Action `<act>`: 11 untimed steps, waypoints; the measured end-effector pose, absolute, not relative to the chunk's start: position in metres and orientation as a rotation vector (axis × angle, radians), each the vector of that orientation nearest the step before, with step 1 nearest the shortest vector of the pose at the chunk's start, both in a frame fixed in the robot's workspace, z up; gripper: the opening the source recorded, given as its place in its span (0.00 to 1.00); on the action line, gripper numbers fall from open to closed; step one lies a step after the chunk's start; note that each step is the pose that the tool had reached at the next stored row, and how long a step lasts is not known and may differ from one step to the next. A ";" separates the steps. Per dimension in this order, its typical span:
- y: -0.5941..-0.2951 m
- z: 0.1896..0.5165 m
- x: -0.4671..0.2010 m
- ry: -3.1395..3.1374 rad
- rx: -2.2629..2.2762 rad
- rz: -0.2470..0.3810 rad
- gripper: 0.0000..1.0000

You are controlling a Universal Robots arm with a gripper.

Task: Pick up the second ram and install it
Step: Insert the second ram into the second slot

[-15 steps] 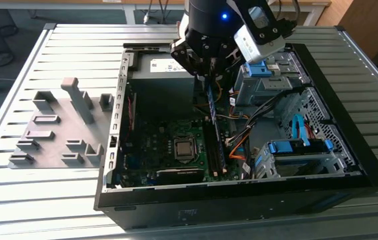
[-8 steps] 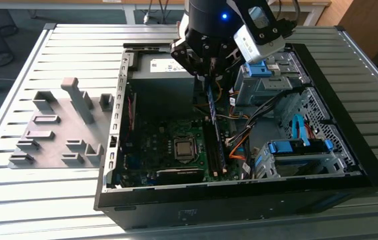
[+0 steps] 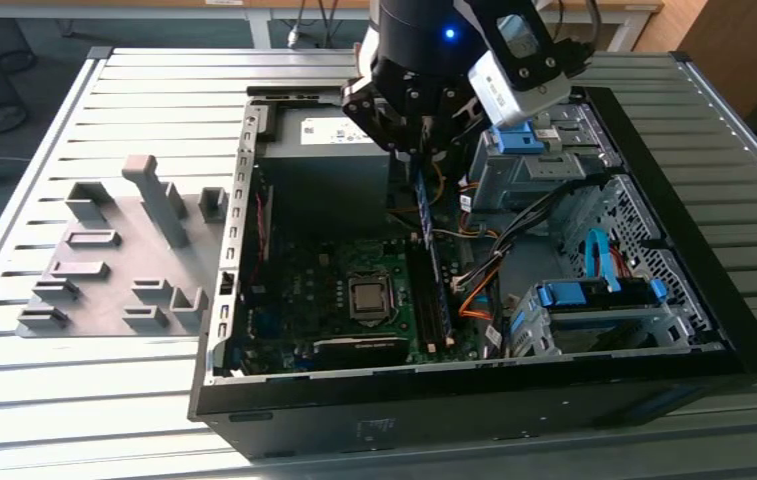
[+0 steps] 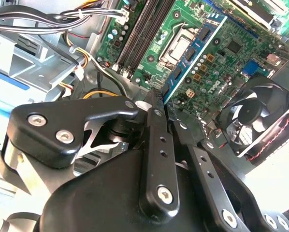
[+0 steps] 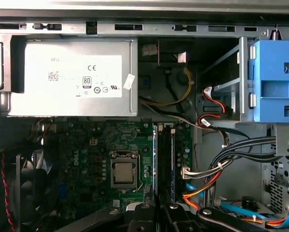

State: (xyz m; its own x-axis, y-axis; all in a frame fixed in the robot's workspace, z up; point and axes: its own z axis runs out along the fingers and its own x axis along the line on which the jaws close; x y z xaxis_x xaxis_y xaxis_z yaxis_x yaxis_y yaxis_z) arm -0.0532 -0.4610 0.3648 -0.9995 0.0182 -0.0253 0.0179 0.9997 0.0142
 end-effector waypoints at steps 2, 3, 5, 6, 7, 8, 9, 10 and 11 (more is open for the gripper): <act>-0.461 0.363 -0.053 3.117 0.024 0.023 0.14; -0.461 0.362 -0.053 3.118 0.020 0.025 0.14; -0.461 0.359 -0.052 3.120 0.016 0.029 0.14; -0.461 0.358 -0.051 3.123 0.014 0.029 0.14; -0.462 0.358 -0.050 3.127 0.014 0.029 0.14; -0.462 0.357 -0.050 3.130 0.014 0.029 0.14; -0.463 0.356 -0.050 3.133 0.014 0.029 0.14; -0.463 0.356 -0.049 3.136 0.014 0.030 0.14; -0.463 0.355 -0.048 3.141 0.015 0.030 0.14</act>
